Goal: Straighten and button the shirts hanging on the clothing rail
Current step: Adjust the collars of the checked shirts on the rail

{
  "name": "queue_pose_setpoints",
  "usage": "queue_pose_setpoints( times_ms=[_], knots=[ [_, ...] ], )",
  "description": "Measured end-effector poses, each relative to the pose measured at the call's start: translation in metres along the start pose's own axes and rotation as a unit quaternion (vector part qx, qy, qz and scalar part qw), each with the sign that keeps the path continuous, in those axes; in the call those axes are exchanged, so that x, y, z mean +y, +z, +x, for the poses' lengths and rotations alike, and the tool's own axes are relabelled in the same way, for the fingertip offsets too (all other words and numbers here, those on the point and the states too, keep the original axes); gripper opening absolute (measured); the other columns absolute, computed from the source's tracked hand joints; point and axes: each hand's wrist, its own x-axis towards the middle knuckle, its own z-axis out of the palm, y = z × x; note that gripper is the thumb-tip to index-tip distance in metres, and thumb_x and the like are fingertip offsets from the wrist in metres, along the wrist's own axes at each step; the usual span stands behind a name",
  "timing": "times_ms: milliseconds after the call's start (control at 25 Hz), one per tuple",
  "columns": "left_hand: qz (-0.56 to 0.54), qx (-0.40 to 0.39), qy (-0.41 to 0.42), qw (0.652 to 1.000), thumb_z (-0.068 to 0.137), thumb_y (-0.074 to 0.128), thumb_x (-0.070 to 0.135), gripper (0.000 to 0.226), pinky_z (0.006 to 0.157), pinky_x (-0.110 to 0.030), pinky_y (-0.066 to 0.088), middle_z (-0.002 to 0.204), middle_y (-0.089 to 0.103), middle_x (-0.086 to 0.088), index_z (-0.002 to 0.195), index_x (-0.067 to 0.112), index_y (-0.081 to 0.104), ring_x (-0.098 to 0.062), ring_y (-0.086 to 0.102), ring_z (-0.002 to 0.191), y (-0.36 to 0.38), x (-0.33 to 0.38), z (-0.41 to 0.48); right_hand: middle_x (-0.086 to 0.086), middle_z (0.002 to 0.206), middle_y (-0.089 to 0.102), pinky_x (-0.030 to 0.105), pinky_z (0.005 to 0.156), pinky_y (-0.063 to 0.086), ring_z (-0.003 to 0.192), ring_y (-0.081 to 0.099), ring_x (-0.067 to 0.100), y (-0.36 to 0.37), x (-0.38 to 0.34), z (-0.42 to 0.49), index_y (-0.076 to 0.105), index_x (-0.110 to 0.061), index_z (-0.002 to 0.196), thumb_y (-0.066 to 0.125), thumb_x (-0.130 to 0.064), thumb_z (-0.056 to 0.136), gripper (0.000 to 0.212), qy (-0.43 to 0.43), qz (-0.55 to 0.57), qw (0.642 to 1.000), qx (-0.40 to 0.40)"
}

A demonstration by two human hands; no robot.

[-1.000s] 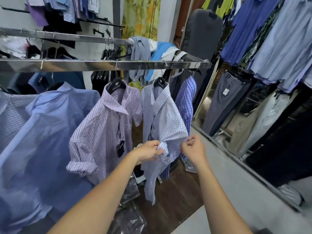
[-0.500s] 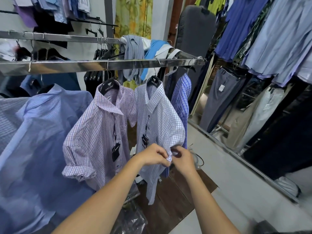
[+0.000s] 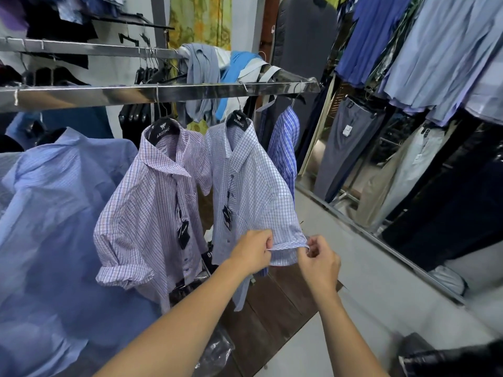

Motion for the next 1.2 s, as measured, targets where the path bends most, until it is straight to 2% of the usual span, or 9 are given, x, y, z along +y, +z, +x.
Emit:
queue_pose_setpoints(
  times_ms=[200,400,560,640,720,840,960,1040,1200],
  knots=[
    [0.034,-0.011,-0.016,0.999,0.076,0.054,-0.005,0.027,0.049,-0.028,0.025,0.072,0.045,0.007,0.075,0.021,0.045,-0.017,0.046,0.068,0.035,-0.01,-0.004,-0.003,0.057,0.048,0.025,0.052,0.037,0.054,0.044,0.014,-0.022,0.02,-0.007,0.047,-0.022,0.071,0.068,-0.005,0.078,0.028,-0.01,-0.041,0.998,-0.041],
    [0.074,-0.032,0.055,0.995,0.076,0.049,-0.008,0.028,0.066,-0.032,0.042,0.08,0.046,0.008,0.074,0.02,0.043,-0.014,0.044,0.079,0.054,-0.021,-0.012,-0.006,0.082,0.058,0.036,0.069,0.054,0.07,0.059,0.014,-0.027,0.044,-0.002,0.056,-0.032,0.069,0.068,-0.003,0.074,0.032,-0.041,-0.055,0.991,-0.116],
    [0.075,-0.012,0.071,0.995,0.074,0.051,-0.004,0.027,0.064,-0.031,0.034,0.077,0.043,0.01,0.071,0.021,0.041,-0.013,0.041,0.078,0.058,-0.025,-0.014,-0.005,0.1,0.067,0.018,0.074,0.053,0.097,0.067,0.023,-0.03,0.019,0.016,0.054,-0.015,0.082,0.069,0.007,0.077,0.027,0.054,0.081,0.973,-0.21],
    [0.074,-0.014,0.073,0.995,0.074,0.053,0.0,0.029,0.063,-0.031,0.036,0.074,0.043,0.012,0.068,0.025,0.039,-0.014,0.044,0.076,0.057,-0.023,-0.013,-0.004,0.106,0.067,0.02,0.066,0.053,0.098,0.068,0.02,-0.025,0.0,0.025,0.053,-0.018,0.098,0.077,-0.009,0.082,0.03,0.09,0.117,0.958,-0.246],
    [0.045,-0.026,0.062,0.997,0.071,0.052,0.002,0.03,0.062,-0.032,0.04,0.069,0.043,0.012,0.065,0.027,0.038,-0.015,0.047,0.073,0.054,-0.022,-0.012,-0.003,0.103,0.07,0.029,0.069,0.056,0.092,0.068,0.017,-0.02,-0.003,0.033,0.063,-0.02,0.108,0.084,-0.026,0.078,0.037,0.054,0.035,0.968,-0.243],
    [-0.127,-0.011,-0.037,0.991,0.063,0.058,0.006,0.022,0.057,-0.028,0.038,0.06,0.047,0.012,0.061,0.025,0.045,-0.011,0.047,0.061,0.051,-0.032,-0.013,0.001,0.088,0.076,0.046,0.077,0.059,0.085,0.072,0.023,-0.019,0.008,0.043,0.078,-0.017,0.094,0.081,-0.028,0.08,0.018,0.038,-0.044,0.965,-0.255],
    [-0.328,0.018,-0.235,0.915,0.077,0.065,0.017,0.021,0.063,-0.032,0.041,0.067,0.048,0.003,0.066,0.019,0.047,-0.016,0.048,0.064,0.048,-0.043,-0.006,-0.001,0.086,0.078,0.047,0.079,0.06,0.084,0.074,0.021,-0.029,0.011,0.046,0.08,-0.018,0.092,0.083,-0.033,0.08,0.019,0.069,-0.032,0.958,-0.275],
    [-0.456,-0.06,-0.323,0.827,0.095,0.058,0.033,0.018,0.078,-0.036,0.049,0.085,0.06,0.001,0.084,0.018,0.058,-0.017,0.059,0.081,0.047,-0.043,-0.002,-0.003,0.089,0.078,0.045,0.082,0.06,0.086,0.074,0.019,-0.034,0.011,0.046,0.08,-0.02,0.093,0.08,-0.027,0.085,0.011,0.073,-0.022,0.954,-0.289],
    [-0.567,-0.124,-0.319,0.749,0.101,0.046,0.049,0.035,0.1,-0.037,0.048,0.119,0.065,-0.001,0.121,0.023,0.058,-0.02,0.061,0.115,0.051,-0.037,0.003,0.0,0.091,0.079,0.043,0.085,0.06,0.085,0.075,0.019,-0.036,0.01,0.046,0.08,-0.018,0.098,0.076,-0.016,0.088,0.011,0.081,-0.02,0.947,-0.31]
  ],
)
